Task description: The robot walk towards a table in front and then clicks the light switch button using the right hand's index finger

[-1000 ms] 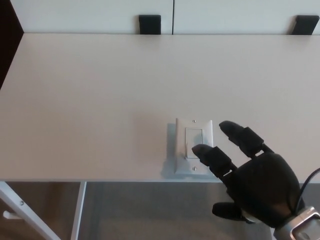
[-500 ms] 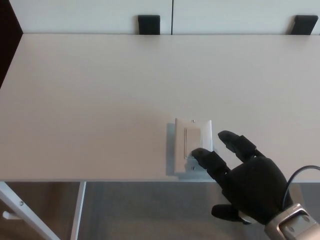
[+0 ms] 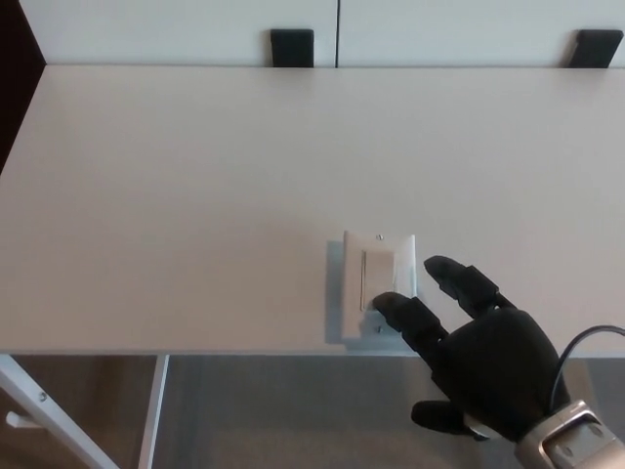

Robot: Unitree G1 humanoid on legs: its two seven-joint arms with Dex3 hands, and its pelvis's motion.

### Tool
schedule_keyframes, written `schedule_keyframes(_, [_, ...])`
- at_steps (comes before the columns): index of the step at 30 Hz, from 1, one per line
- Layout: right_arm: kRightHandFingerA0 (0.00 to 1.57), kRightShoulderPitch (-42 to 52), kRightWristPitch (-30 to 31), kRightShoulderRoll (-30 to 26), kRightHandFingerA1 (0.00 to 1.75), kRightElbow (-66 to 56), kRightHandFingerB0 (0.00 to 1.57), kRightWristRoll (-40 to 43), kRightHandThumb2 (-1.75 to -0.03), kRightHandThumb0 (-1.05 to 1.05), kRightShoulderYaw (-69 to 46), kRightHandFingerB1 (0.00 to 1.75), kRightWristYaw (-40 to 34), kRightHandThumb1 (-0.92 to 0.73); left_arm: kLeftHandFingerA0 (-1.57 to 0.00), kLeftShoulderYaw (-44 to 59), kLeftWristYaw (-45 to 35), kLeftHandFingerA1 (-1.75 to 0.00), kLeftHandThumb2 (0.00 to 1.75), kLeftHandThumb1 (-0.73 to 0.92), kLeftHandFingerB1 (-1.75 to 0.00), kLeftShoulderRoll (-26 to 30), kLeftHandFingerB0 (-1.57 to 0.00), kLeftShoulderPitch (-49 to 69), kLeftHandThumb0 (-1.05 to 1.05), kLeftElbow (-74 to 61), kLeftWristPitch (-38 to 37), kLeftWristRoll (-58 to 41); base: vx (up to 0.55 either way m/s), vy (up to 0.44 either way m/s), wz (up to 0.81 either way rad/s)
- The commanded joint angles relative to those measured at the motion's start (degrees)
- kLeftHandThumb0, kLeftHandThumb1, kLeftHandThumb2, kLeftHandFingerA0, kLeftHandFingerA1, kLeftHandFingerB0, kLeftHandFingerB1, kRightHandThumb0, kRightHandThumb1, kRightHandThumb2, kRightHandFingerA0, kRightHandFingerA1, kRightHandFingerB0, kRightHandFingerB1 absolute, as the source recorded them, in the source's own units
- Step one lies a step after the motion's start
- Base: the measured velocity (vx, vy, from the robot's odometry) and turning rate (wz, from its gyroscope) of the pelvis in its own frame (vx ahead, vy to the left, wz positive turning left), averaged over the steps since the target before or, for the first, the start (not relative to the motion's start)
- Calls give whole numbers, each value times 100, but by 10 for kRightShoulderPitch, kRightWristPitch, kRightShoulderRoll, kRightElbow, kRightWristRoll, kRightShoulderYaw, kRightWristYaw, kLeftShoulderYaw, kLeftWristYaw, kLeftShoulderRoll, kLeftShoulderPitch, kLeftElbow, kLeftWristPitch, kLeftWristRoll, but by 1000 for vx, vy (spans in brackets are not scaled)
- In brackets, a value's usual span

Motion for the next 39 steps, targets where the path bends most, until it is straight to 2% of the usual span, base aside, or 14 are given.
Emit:
schedule_keyframes(1, [0, 14, 6, -15, 27, -31, 9, 0, -63, -86, -9, 40, 5, -79, -39, -1, -7, -44, 59, 67, -36, 14, -33, 0, -41, -1, 4, 8, 0, 0, 0])
schedule_keyframes(3, [0, 28, -5, -26, 18, -77, 10, 22, -98, -82, -31, 42, 4, -60, -39, -1, -4, -44, 59, 66, -36, 12, -33, -2, -42, 0, 10, 7, 0, 0, 0])
schedule_keyframes(6, [0, 49, -29, -41, 19, -144, 9, 61, -96, -80, -68, 40, 2, -59, -39, -2, -1, -44, 59, 66, -36, 11, -34, -5, -41, -5, 16, 8, 0, 0, 0])
schedule_keyframes(7, [0, 59, -31, -46, 19, -170, 7, 72, -64, -84, -79, 35, 14, -79, -39, -2, -1, -43, 60, 67, -36, 11, -34, -5, -43, -5, 18, 8, 0, 0, 0])
schedule_keyframes(11, [0, 131, -52, -67, 1, -276, 10, 125, -99, -98, -133, 33, 31, -70, -40, -2, -1, -44, 59, 67, -36, 14, -35, -11, -44, 3, 16, 11, 0, 0, 0])
schedule_keyframes(12, [0, 161, -59, -70, 15, -303, 8, 147, -62, -81, -148, 35, 32, -76, -40, -2, 0, -44, 60, 66, -36, 13, -35, -9, -44, 2, 18, 10, 0, 0, 0])
schedule_keyframes(16, [0, 282, -104, -81, 9, -347, 8, 207, -98, -90, -200, 36, -3, -65, -39, 1, -5, -44, 59, 66, -36, 16, -33, -5, -42, 9, 6, 7, 0, 0, 0])
schedule_keyframes(17, [0, 310, -119, -78, 25, -339, 13, 219, -63, -82, -209, 35, -21, -75, -40, 0, -3, -44, 59, 66, -36, 15, -33, -5, -42, 10, 4, 9, 0, 0, 0])
schedule_keyframes(20, [0, 388, -148, -66, 12, -310, 10, 259, -96, -87, -233, 38, -47, -61, -41, -2, -1, -44, 59, 66, -36, 12, -34, 0, -41, 13, 0, 10, 0, 0, 0])
schedule_keyframes(23, [0, 424, -161, -54, 25, -277, 10, 279, -62, -79, -245, 33, -50, -73, -40, 2, -1, -44, 59, 66, -36, 9, -35, 4, -41, 14, -2, 5, 0, 0, 0])
schedule_keyframes(24, [2, 431, -167, -49, 25, -248, 12, 286, -93, -79, -245, 41, -55, -58, -41, 2, 0, -44, 59, 66, -36, 9, -34, 4, -41, 13, -1, 6, 0, 0, 0])
schedule_keyframes(27, [0, 438, -180, -38, 26, -159, 9, 299, -96, -77, -246, 41, -67, -58, -41, 2, 2, -44, 59, 66, -36, 10, -35, 3, -42, 17, -3, 8, 0, 0, 0])
schedule_keyframes(38, [2, 307, -209, -6, 38, 199, 13, 380, -94, -82, -259, 46, -34, -58, -39, -1, 5, -43, 59, 67, -36, -5, -34, 0, -41, 21, -11, 6, 0, 0, 0])
schedule_keyframes(39, [5, 287, -206, 0, 43, 242, 17, 401, -61, -82, -265, 33, -12, -72, -40, 3, 8, -44, 59, 65, -37, -8, -35, 0, -39, 18, -5, 3, 0, 0, 0])
